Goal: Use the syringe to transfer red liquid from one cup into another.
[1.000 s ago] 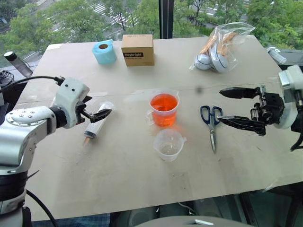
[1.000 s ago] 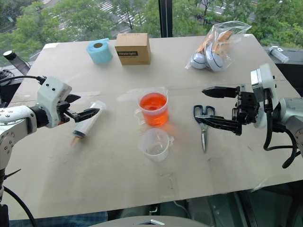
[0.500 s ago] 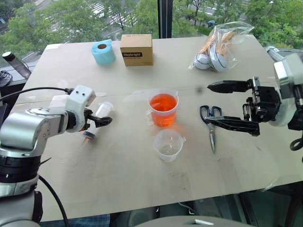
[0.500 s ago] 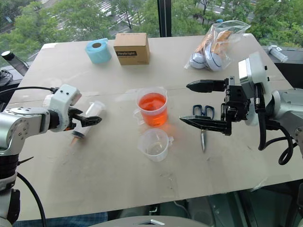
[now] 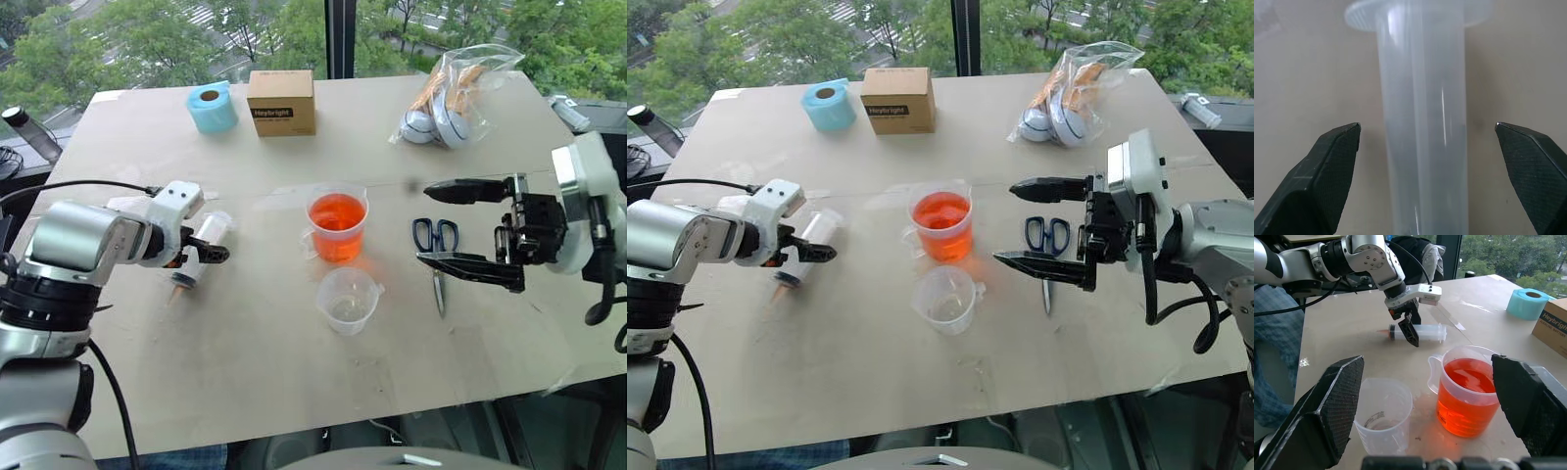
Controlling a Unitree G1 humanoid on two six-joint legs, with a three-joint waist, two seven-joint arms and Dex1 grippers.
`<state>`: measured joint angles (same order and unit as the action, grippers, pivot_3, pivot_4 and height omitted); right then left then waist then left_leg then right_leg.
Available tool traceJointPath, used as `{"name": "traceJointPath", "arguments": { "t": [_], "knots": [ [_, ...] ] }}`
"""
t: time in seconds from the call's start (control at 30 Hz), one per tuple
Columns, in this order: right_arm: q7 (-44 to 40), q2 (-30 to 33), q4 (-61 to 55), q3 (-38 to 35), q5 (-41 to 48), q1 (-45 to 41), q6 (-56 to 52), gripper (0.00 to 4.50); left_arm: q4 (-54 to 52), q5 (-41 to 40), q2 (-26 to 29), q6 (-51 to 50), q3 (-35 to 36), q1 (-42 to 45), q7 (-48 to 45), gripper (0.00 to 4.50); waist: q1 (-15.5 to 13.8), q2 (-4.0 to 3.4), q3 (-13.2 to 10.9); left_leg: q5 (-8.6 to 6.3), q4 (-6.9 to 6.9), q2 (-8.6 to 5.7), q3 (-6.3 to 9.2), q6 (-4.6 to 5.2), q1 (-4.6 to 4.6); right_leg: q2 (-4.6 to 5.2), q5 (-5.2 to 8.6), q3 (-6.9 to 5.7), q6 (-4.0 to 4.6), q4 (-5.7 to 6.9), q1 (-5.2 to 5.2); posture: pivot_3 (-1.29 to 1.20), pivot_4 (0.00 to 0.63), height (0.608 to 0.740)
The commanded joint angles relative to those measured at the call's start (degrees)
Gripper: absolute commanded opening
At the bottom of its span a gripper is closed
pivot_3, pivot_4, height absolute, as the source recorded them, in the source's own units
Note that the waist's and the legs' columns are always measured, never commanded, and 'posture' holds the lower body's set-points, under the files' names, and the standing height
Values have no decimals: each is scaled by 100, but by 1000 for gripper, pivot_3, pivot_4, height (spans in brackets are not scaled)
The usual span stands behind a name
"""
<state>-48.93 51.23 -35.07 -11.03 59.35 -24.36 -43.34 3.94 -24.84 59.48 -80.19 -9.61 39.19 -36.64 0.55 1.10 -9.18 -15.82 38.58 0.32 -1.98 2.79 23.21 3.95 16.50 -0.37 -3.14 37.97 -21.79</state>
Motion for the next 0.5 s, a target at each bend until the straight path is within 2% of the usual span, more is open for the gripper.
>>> {"name": "traceJointPath", "arguments": {
  "t": [0.03, 0.23, 0.33, 0.5],
  "knots": [
    [32, -61, -150, -39, -81, -60, 179, 4406, 451, 242, 172, 82, -203, 506, -243, 4500, -11, 1, 0, 0, 4, 0, 3, 0, 2, -1, 0, -4, 0, 1, 0, 0, 150, 740],
    [-59, -69, -143, 3, -120, -91, 233, 4406, 1056, 507, 300, 199, -966, 1152, -932, 4500, -16, 1, 1, -1, 36, 0, 24, 1, 41, -23, 0, -24, -1, 2, -18, 0, 150, 740],
    [-40, -51, -131, 56, -161, -173, 204, 4406, 1556, 902, 209, 601, -1492, 1631, -1282, 4500, -30, 1, 0, -1, 48, -1, 28, 1, 62, -31, -1, -27, -1, 8, -34, 0, 150, 740],
    [180, 22, -81, 248, -356, -600, 28, 4406, 2152, 1251, -39, 768, -1926, 2117, -1757, 4500, -40, 1, 0, -2, 53, -2, 28, 4, 64, -34, 0, -31, -2, 8, -35, 0, 150, 740]
  ]
}}
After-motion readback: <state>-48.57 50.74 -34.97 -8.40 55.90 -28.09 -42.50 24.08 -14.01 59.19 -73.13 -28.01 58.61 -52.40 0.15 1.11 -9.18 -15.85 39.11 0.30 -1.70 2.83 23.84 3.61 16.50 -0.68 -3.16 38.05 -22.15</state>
